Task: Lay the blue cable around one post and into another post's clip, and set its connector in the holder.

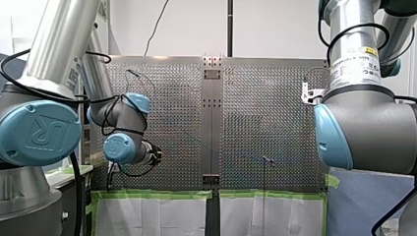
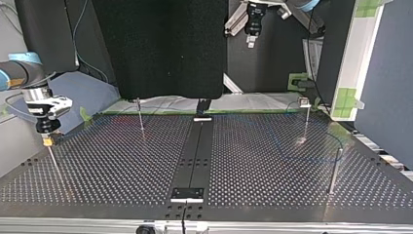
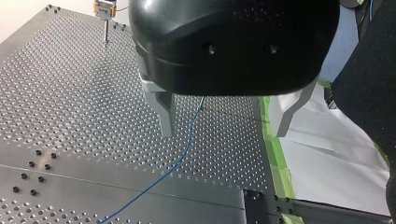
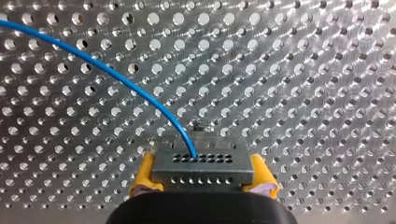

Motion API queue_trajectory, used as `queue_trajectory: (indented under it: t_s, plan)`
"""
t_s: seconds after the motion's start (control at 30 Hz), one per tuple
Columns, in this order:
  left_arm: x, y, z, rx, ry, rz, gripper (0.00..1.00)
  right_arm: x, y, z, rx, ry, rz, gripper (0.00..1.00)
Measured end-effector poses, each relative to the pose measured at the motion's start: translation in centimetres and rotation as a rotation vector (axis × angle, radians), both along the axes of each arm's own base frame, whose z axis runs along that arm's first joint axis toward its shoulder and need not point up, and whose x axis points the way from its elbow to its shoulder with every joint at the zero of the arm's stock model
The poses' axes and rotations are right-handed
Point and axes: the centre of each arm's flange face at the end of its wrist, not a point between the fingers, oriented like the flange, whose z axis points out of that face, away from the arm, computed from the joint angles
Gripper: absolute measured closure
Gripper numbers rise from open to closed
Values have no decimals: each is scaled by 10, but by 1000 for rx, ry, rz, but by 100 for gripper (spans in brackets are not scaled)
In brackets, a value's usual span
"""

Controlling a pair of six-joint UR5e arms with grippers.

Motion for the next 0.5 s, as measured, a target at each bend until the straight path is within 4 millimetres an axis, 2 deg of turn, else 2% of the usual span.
queue_trajectory:
  t_s: [0.5]
  plan:
    - [1,0,0,1,1,-3,2,-1,-1,0,0,-11,-17,100]
